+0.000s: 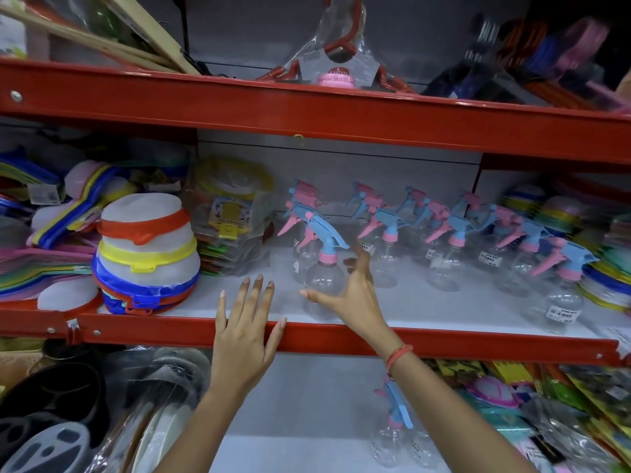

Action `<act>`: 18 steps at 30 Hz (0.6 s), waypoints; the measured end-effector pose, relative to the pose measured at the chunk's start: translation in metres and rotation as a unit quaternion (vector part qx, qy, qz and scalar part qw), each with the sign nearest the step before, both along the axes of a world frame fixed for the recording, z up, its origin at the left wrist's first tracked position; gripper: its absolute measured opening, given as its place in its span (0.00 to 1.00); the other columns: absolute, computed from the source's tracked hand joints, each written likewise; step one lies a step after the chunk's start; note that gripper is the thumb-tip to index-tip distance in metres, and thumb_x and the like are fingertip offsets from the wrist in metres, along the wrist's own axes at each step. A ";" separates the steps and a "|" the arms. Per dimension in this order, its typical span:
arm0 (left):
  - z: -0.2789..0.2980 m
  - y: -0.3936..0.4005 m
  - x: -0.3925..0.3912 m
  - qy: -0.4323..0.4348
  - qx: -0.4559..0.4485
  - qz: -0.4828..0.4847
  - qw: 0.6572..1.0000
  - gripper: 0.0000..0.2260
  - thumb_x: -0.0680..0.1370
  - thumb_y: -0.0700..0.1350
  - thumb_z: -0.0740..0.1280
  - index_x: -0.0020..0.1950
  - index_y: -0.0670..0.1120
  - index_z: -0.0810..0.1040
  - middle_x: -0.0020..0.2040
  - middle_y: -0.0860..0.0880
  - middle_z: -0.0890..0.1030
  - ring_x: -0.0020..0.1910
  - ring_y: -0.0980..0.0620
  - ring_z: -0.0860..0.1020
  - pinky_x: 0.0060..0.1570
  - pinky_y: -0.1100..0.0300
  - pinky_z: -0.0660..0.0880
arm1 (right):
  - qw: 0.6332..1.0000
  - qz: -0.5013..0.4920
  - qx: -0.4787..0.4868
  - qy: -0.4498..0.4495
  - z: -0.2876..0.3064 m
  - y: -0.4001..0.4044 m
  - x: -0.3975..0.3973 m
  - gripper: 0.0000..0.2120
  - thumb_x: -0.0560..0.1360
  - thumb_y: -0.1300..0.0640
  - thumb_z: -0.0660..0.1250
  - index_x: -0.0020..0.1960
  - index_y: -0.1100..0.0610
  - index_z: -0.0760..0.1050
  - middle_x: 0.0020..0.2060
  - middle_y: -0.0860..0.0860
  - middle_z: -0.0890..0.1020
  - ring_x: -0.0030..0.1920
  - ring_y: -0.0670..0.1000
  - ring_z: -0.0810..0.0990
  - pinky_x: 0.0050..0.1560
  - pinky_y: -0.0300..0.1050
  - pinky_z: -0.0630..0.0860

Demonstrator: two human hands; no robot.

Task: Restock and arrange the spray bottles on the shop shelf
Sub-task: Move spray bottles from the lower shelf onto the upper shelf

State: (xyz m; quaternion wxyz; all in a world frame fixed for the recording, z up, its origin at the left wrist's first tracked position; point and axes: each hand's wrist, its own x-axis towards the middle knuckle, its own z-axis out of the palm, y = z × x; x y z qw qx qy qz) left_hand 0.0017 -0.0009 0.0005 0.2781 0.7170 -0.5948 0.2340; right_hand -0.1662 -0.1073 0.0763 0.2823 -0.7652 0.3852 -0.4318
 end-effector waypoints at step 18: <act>-0.001 0.000 -0.001 -0.004 0.001 0.012 1.000 0.28 0.83 0.59 0.47 0.78 0.47 0.62 0.78 0.44 0.66 0.78 0.45 0.62 0.76 0.40 0.54 | 0.987 0.125 0.058 0.076 -0.007 -0.007 -0.013 0.46 0.71 0.51 0.73 0.78 0.49 0.45 0.77 0.50 0.58 0.76 0.50 0.59 0.74 0.47 0.62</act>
